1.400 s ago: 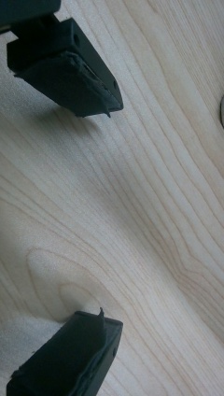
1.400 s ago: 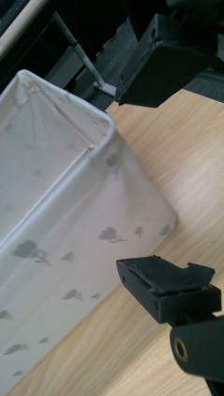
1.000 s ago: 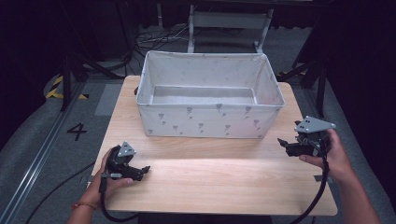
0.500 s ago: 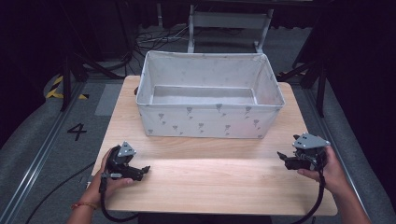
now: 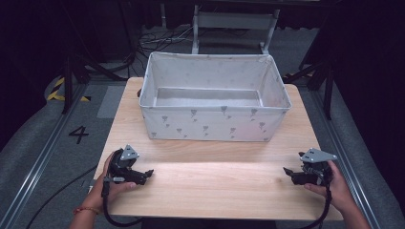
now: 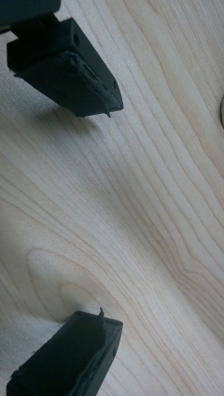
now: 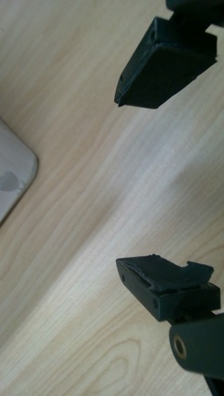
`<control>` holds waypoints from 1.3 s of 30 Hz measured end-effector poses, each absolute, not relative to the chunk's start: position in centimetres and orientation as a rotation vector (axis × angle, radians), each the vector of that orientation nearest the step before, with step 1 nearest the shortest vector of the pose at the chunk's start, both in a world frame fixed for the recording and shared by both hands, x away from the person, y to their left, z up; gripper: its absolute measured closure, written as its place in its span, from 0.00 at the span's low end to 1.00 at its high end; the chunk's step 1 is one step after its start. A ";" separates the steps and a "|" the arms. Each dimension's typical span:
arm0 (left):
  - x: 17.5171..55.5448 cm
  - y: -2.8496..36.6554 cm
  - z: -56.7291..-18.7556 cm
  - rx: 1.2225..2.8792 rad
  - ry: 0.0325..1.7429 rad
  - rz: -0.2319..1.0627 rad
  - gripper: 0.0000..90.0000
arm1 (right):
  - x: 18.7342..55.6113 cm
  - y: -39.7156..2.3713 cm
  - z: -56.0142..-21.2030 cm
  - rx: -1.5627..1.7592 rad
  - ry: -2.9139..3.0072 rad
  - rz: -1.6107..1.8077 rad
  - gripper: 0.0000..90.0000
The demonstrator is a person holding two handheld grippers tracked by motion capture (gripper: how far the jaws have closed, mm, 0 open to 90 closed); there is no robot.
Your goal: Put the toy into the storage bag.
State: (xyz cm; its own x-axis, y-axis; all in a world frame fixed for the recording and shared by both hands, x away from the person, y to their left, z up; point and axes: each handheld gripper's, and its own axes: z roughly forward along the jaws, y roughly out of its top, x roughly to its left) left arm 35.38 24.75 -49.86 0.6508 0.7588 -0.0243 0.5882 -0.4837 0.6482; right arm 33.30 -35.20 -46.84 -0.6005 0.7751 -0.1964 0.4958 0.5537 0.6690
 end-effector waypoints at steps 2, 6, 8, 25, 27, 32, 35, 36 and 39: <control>35.4 24.8 -49.9 2.238 1.041 0.352 0.01 | 33.0 -35.4 -47.3 1.028 2.323 0.788 0.20; 35.4 24.8 -49.9 2.238 1.041 0.352 0.01 | 32.3 -35.8 -48.1 1.038 2.311 0.816 0.20; 35.4 24.8 -49.9 2.238 1.041 0.352 0.01 | 32.1 -35.9 -48.4 1.050 2.310 0.833 0.20; 35.4 24.8 -49.9 2.240 1.039 0.350 0.00 | 32.1 -37.2 -50.4 1.233 2.283 0.999 0.18; 35.4 24.7 -49.9 2.239 1.042 0.351 0.00 | 32.1 -37.2 -50.4 1.235 2.283 0.998 0.18; 35.4 24.7 -49.9 2.238 1.041 0.355 0.00 | 32.1 -37.1 -50.4 1.244 2.276 0.995 0.18; 35.4 24.7 -49.9 2.238 1.042 0.349 0.00 | 32.1 -37.1 -50.4 1.244 2.276 0.995 0.18; 35.4 24.7 -49.9 2.239 1.041 0.350 0.00 | 32.1 -37.1 -50.4 1.244 2.276 0.995 0.18; 35.4 24.7 -49.9 2.240 1.040 0.348 0.00 | 32.1 -37.1 -50.4 1.244 2.275 0.994 0.18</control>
